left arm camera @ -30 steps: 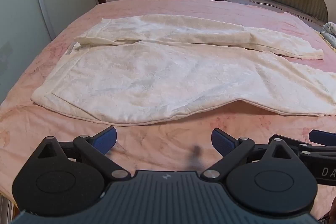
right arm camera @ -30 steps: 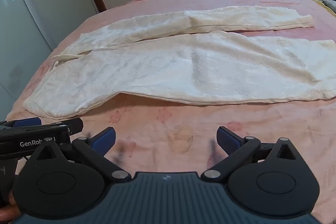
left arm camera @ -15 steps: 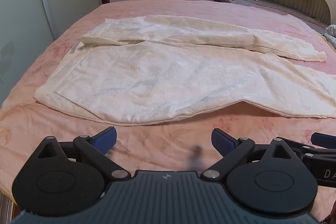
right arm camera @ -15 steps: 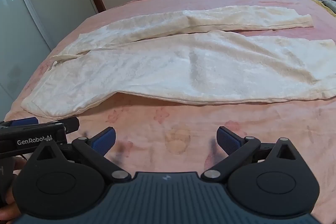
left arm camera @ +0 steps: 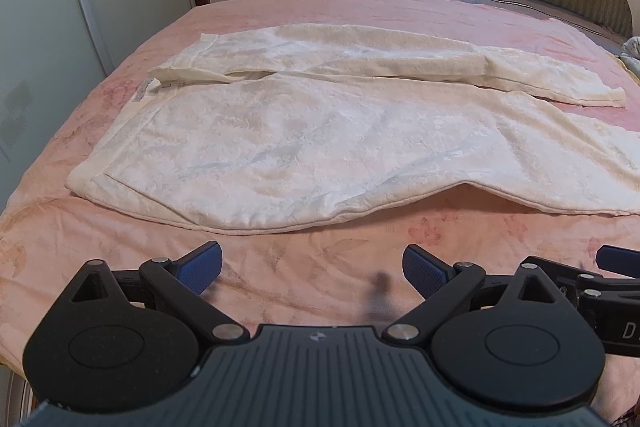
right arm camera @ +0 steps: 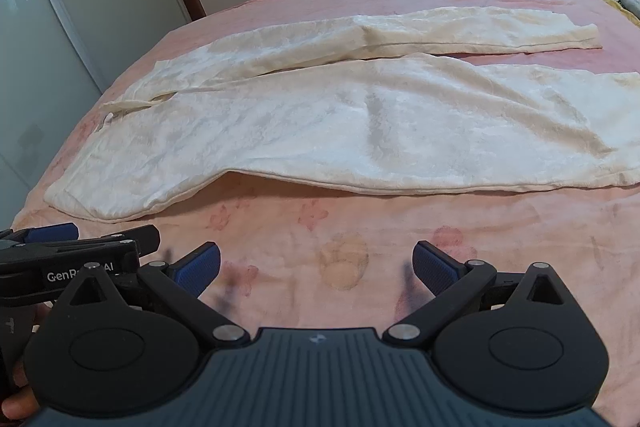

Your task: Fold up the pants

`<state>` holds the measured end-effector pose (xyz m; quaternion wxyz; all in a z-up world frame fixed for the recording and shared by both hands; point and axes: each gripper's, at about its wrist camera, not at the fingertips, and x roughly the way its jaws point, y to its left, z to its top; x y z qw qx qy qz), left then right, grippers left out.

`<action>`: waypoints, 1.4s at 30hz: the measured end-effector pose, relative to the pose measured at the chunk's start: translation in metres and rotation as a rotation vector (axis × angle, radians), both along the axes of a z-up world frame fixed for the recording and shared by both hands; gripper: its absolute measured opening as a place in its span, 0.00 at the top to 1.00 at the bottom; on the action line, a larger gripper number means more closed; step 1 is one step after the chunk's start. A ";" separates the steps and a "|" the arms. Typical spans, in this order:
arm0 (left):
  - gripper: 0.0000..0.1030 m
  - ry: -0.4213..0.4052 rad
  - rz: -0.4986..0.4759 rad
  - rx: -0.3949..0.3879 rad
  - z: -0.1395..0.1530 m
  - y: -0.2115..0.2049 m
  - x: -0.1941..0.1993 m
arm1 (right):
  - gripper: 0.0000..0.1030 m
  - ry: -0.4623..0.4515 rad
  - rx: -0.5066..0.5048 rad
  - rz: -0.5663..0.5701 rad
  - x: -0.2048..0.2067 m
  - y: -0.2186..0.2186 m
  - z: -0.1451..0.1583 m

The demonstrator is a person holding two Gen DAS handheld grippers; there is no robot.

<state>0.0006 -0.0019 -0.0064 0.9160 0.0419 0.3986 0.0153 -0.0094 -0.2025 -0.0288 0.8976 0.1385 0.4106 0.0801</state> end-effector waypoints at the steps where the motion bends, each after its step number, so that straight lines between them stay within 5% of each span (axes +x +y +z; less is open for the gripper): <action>1: 0.04 0.000 0.002 -0.001 -0.001 0.001 0.000 | 0.00 0.000 0.001 0.001 0.000 0.000 0.000; 42: 0.04 0.032 0.012 -0.019 -0.008 0.001 0.003 | 0.00 0.010 0.001 0.006 0.000 0.000 -0.001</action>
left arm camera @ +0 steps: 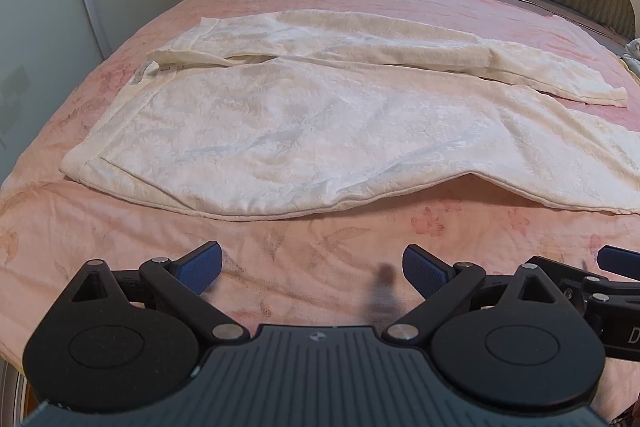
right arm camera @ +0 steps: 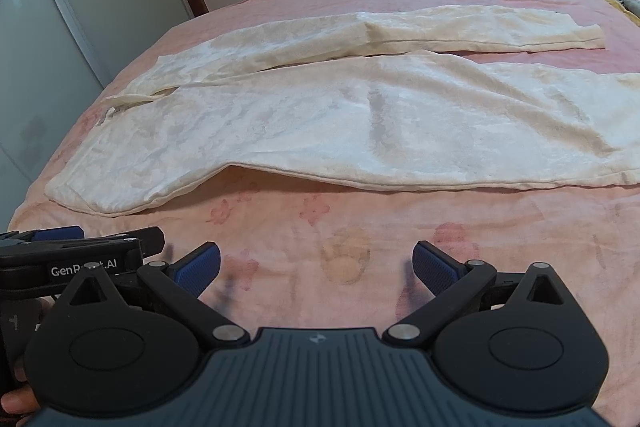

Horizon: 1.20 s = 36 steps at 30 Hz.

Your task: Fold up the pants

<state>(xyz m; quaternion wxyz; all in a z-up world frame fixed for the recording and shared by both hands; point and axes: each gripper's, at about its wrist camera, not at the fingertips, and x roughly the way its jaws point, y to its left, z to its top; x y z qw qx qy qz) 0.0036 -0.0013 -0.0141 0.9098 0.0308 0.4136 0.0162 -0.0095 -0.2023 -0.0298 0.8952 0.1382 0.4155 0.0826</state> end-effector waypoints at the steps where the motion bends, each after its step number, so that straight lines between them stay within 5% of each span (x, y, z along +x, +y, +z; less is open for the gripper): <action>1: 0.04 0.001 0.000 0.000 0.000 0.000 0.000 | 0.00 0.000 -0.001 0.000 0.000 -0.001 0.000; 36: 0.04 0.013 0.010 -0.006 -0.006 0.012 0.001 | 0.00 0.011 0.001 -0.015 0.003 -0.007 -0.002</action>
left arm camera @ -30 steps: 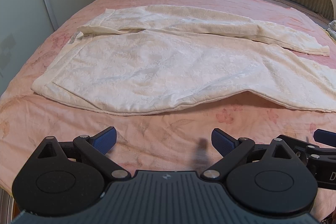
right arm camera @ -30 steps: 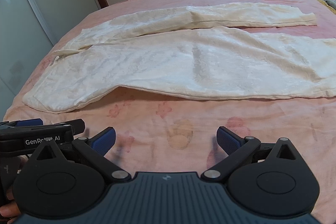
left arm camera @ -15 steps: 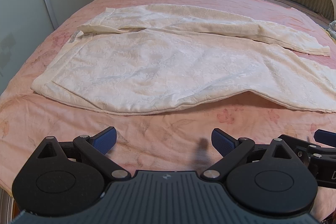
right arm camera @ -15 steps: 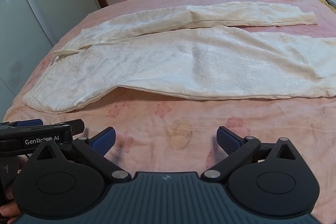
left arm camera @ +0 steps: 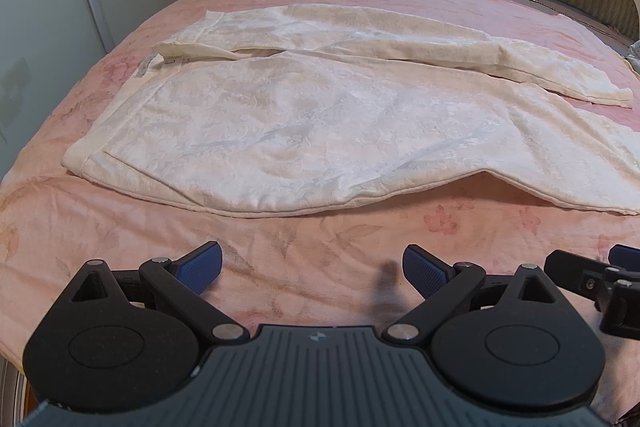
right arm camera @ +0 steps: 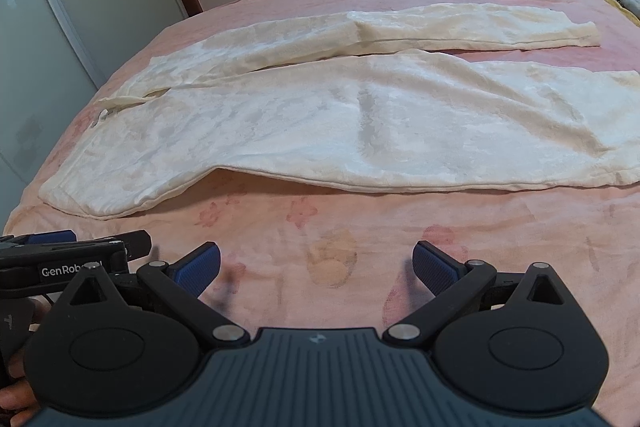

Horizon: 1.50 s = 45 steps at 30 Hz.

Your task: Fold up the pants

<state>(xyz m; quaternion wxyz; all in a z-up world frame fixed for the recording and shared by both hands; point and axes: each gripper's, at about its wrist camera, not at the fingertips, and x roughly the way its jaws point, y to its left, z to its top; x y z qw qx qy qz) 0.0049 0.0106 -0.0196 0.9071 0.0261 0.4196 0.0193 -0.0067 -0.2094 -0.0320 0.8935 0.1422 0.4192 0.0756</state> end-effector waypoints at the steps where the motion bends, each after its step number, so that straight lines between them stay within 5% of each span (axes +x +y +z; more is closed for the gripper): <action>1: 0.04 0.002 0.000 0.000 0.000 0.001 0.000 | 0.00 0.003 0.003 -0.003 0.000 -0.002 -0.001; 8: 0.04 -0.029 -0.029 -0.002 0.010 0.004 0.004 | 0.00 -0.048 0.075 0.018 0.003 -0.011 0.012; 12: 0.04 -0.085 -0.046 0.028 0.025 0.010 0.012 | 0.00 -0.250 0.148 0.123 0.014 -0.021 0.042; 15: 0.04 -0.118 -0.037 0.067 0.033 0.017 0.030 | 0.00 -0.388 0.113 0.250 0.037 -0.013 0.060; 25: 0.04 -0.100 0.003 0.156 0.032 0.056 0.099 | 0.00 -0.373 -0.012 0.580 0.194 0.050 0.085; 30: 0.04 -0.081 0.040 0.148 0.034 0.077 0.137 | 0.00 -0.290 -0.068 0.596 0.304 0.074 0.069; 35: 0.04 -0.046 0.053 0.124 0.033 0.091 0.167 | 0.01 -0.129 0.048 0.529 0.410 0.080 0.030; 43: 0.04 0.005 0.061 0.105 0.026 0.104 0.216 | 0.38 0.011 0.134 0.601 0.481 0.111 -0.016; 45: 0.04 0.008 0.072 0.072 0.028 0.108 0.231 | 0.59 -0.005 0.147 0.668 0.483 0.117 -0.018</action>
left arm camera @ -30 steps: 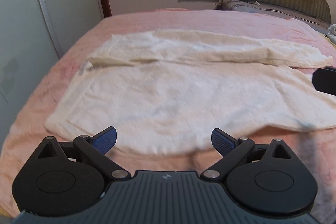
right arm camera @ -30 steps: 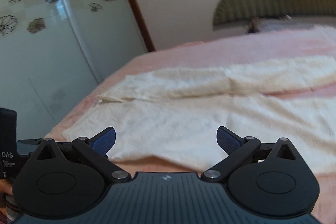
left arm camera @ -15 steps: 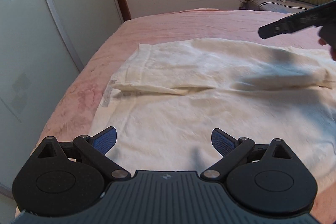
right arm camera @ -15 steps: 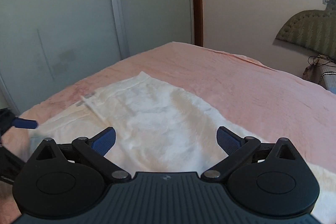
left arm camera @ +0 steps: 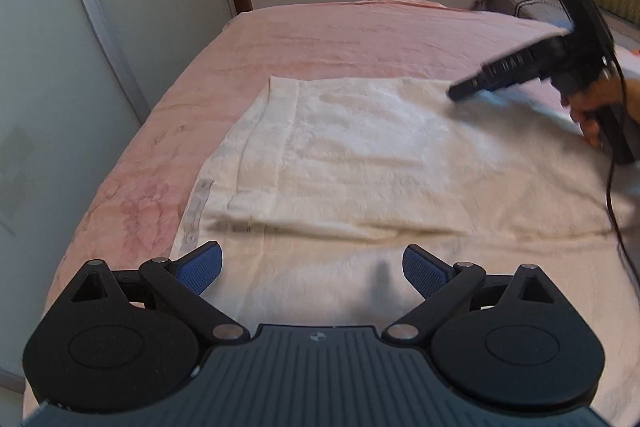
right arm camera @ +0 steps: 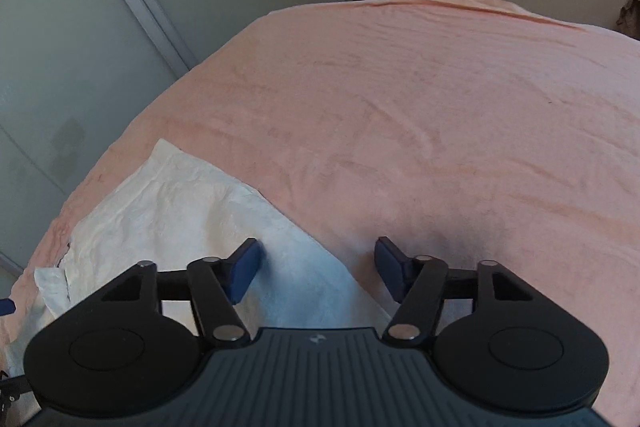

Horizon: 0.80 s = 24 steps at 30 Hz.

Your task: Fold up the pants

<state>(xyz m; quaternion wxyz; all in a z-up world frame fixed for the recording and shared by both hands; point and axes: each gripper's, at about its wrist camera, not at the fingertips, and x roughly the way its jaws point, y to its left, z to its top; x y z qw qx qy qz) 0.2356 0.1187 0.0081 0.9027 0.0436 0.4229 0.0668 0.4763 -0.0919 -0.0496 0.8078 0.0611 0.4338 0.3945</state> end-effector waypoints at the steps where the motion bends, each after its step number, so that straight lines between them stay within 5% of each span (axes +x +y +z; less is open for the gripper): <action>1: 0.04 -0.001 0.004 -0.017 0.001 0.003 0.007 | 0.68 -0.009 0.003 0.042 -0.003 0.003 0.001; 3: 0.04 -0.016 0.021 -0.052 0.003 0.008 0.026 | 0.80 -0.098 -0.052 0.077 -0.016 0.012 0.007; 6: 0.04 -0.046 0.075 -0.134 0.006 0.022 0.055 | 0.86 -0.296 -0.134 0.111 -0.053 0.021 0.024; 12: 0.05 -0.137 0.162 -0.552 0.013 0.068 0.090 | 0.90 -0.755 -0.334 0.310 -0.171 0.047 0.049; 16: 0.05 -0.113 0.261 -0.757 0.000 0.091 0.113 | 0.90 -0.899 -0.417 0.420 -0.225 0.053 0.038; 18: 0.10 -0.096 0.316 -0.783 -0.007 0.099 0.122 | 0.91 -0.917 -0.437 0.455 -0.238 0.053 0.031; 19: 0.18 -0.086 0.343 -0.780 -0.009 0.102 0.125 | 0.91 -0.908 -0.429 0.452 -0.240 0.051 0.029; 21: 0.52 -0.058 0.337 -0.782 -0.012 0.105 0.125 | 0.91 -0.892 -0.419 0.448 -0.244 0.046 0.027; 22: 0.81 -0.043 0.331 -0.784 -0.013 0.104 0.122 | 0.91 -0.897 -0.418 0.446 -0.246 0.045 0.026; 23: 0.94 -0.034 0.330 -0.773 -0.012 0.103 0.115 | 0.91 -0.899 -0.421 0.441 -0.247 0.045 0.026; 24: 0.96 -0.046 0.328 -0.740 -0.009 0.102 0.105 | 0.91 -0.901 -0.423 0.436 -0.250 0.045 0.026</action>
